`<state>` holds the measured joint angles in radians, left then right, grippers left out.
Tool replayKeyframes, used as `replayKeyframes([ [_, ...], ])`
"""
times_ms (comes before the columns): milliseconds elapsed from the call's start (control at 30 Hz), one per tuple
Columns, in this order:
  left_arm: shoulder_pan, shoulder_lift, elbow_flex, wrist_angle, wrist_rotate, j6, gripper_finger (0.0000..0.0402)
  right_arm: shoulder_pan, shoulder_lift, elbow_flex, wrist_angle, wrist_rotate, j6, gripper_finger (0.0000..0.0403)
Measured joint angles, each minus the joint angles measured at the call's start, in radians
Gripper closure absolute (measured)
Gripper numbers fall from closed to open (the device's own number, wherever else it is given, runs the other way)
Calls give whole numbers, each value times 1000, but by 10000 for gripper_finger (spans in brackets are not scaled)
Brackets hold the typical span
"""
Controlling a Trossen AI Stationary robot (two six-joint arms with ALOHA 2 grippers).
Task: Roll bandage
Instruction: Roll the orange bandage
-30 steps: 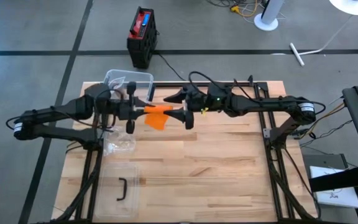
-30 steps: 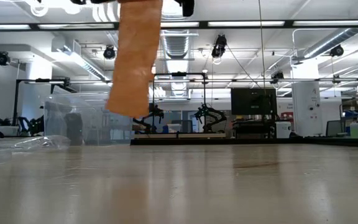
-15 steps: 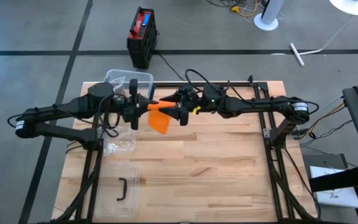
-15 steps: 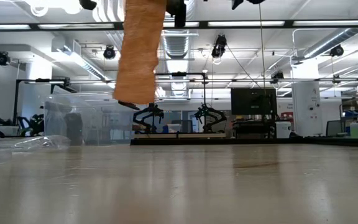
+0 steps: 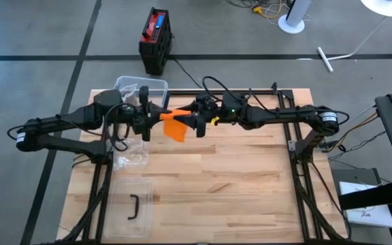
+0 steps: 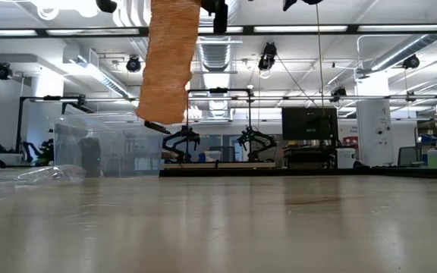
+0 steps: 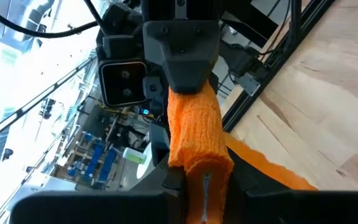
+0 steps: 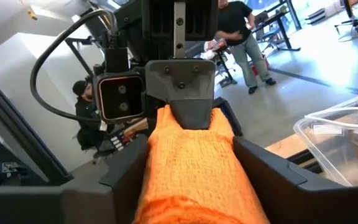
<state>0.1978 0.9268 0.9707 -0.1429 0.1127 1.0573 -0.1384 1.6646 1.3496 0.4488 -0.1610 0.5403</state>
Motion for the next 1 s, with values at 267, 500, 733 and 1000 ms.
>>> replayKeyframes([
  [267, 0, 2, 0, 38, -25, -45, 342, 14, -2, 1, 5, 48, -54, 269],
  [500, -1, -1, 0, 32, -123, -319, 283, 16, -2, 2, 3, 75, -94, 318],
  [733, 0, -38, 0, -29, -156, -623, 185, 18, -2, 2, 2, 67, -170, 333],
  [1000, 2, -33, 0, -14, -13, -791, 82, 33, -4, 1, -4, 78, -297, 338],
])
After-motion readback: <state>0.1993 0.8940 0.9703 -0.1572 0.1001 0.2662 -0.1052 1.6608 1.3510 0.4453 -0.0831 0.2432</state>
